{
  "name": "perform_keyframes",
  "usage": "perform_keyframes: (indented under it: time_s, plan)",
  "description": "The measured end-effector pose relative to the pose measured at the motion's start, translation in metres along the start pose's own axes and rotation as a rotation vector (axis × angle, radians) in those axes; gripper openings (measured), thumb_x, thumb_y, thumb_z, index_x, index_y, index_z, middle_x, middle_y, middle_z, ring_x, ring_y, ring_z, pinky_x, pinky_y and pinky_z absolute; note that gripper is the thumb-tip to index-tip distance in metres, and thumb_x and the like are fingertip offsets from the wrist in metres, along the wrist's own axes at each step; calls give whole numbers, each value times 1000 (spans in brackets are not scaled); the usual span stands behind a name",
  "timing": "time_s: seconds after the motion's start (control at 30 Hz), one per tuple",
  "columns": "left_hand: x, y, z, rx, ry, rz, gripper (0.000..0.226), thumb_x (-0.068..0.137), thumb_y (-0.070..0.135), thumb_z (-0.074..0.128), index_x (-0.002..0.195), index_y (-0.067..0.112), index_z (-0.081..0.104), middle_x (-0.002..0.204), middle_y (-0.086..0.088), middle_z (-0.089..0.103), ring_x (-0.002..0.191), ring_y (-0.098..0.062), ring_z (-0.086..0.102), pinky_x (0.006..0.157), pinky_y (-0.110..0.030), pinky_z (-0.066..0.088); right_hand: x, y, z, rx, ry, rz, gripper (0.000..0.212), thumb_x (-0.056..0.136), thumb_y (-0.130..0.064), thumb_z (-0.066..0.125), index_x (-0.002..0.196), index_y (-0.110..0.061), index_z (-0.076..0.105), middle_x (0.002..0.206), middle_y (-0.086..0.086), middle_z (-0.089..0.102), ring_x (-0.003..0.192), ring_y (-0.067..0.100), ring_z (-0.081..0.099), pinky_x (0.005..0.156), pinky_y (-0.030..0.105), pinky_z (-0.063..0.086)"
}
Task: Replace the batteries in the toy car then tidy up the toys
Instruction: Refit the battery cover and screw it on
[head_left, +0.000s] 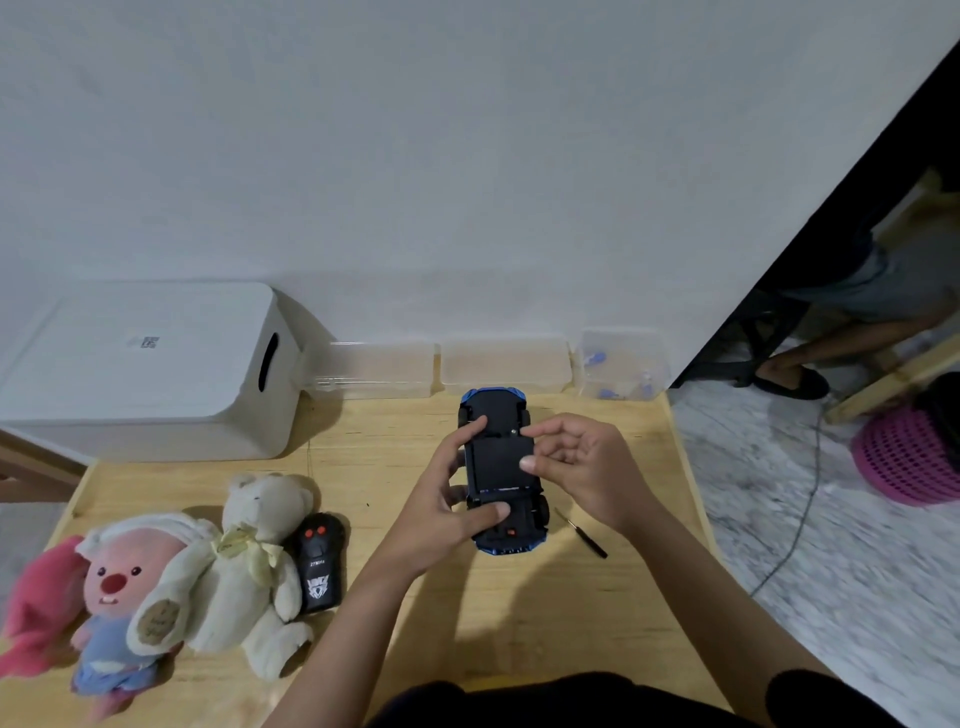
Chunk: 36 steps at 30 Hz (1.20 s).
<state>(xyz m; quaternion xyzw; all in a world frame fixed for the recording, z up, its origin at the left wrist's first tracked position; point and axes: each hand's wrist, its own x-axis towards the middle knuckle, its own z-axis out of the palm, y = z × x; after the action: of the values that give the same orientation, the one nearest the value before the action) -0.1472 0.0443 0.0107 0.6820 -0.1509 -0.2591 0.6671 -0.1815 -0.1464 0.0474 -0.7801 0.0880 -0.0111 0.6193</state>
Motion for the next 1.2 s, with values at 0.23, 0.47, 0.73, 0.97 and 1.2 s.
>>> perform_keyframes:
  time_s: [0.23,0.47,0.73,0.97,1.2]
  plan:
    - [3,1,5,-28,6,4,79,67,18,77,133,46,43,130,-2,56,111,-29,59,87,-42,55,0,4,-3,-49,22,-31,30,73,-4,77,96,-21,69,77,6,67,67,9,59,68,20,51]
    - [3,4,9,-33,27,6,71,65,21,78,126,45,51,126,1,59,113,-30,58,88,-43,55,3,4,-9,-160,10,-49,31,72,-11,79,95,-30,69,84,-1,66,77,18,62,74,30,52]
    - [4,6,12,-3,26,-5,71,63,23,80,124,47,52,121,12,62,114,-26,59,91,-46,53,8,5,-13,75,-1,61,16,77,0,73,87,-13,70,77,9,67,69,13,63,67,21,54]
    - [4,7,12,9,17,-19,77,64,24,80,128,52,47,125,9,61,114,-27,58,94,-48,52,9,9,-14,111,1,105,13,80,2,69,84,-11,69,71,7,68,59,8,64,59,18,51]
    - [4,7,11,20,-6,-14,79,66,22,79,129,53,45,128,8,59,114,-26,58,92,-44,53,13,6,-13,27,-4,92,12,79,1,70,85,-9,70,70,7,68,59,8,65,59,20,53]
